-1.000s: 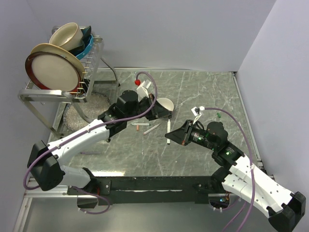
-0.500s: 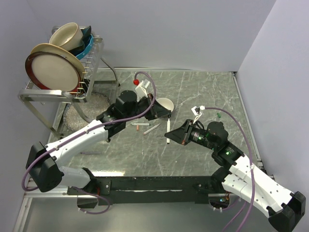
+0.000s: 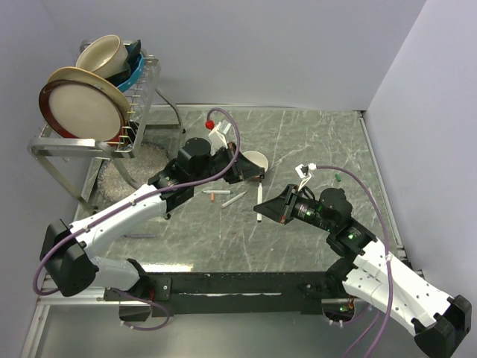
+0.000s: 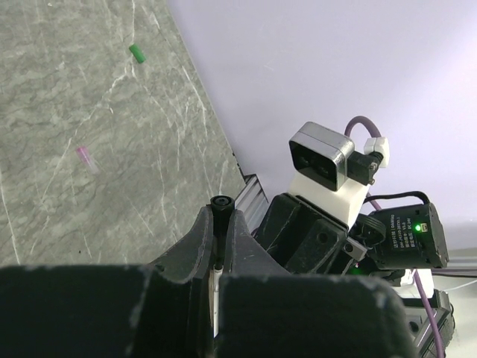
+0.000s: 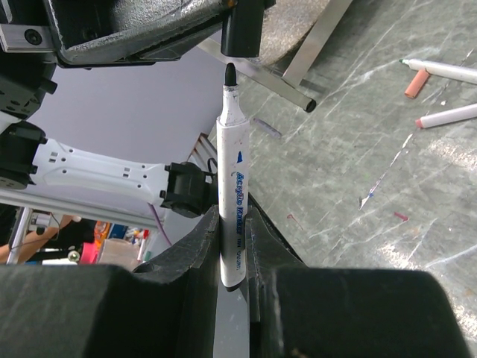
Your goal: Insert the pens into the pen caps
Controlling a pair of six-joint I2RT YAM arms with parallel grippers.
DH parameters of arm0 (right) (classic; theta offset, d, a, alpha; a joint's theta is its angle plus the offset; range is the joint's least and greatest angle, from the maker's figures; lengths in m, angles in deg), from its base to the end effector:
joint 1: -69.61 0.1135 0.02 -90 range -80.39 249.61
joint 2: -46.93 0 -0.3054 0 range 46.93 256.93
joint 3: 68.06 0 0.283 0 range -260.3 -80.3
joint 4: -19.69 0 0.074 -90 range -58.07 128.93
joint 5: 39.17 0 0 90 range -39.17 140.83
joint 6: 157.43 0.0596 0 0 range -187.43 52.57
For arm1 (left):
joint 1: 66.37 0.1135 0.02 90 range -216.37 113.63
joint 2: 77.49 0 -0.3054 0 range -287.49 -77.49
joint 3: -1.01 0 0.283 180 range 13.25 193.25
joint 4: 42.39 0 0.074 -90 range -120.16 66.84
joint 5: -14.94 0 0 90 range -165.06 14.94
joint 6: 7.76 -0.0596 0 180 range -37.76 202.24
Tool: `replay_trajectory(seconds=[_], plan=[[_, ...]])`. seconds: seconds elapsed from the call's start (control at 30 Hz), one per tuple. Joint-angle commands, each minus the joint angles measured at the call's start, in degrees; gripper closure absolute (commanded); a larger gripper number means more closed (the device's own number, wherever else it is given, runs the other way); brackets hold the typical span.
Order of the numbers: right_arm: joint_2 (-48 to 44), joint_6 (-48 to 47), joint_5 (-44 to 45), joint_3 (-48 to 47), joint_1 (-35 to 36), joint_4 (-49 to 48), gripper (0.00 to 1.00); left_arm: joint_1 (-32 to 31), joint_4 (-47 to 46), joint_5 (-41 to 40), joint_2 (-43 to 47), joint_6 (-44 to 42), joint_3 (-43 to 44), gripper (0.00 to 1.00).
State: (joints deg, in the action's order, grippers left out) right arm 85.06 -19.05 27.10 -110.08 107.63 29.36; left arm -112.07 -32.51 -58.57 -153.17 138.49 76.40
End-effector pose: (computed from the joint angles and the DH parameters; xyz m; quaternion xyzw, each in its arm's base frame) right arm 0.1349 0.1359 0.3083 -0.0718 0.7355 0.5604 0.3740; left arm 0.2369 -0.2670 0.3848 0.0218 0.7643 -0.5626 0.3144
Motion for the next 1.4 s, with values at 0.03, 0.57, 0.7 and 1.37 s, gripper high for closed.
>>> replay_trajectory(seconds=[0.03, 0.57, 0.7, 1.37], plan=[[-0.69, -0.04, -0.45, 0.16, 0.39, -2.44, 1.0, -0.27, -1.52, -0.93, 1.41, -0.88, 2.59, 0.99], [-1.13, -0.3, 1.22, -0.63, 0.39, -2.18, 1.0, -0.27, -1.87, 0.47, 2.82, -1.67, 0.13, 0.99], [-0.34, -2.06, 1.4, -2.56, 0.3, -0.25, 1.0, -0.27, -3.1, 1.61, 3.17, -1.49, -0.66, 0.99], [-0.42, -1.45, 1.58, -2.65, 0.21, -1.12, 1.0, -0.27, -2.83, 1.44, 2.99, -2.99, -0.31, 0.99]])
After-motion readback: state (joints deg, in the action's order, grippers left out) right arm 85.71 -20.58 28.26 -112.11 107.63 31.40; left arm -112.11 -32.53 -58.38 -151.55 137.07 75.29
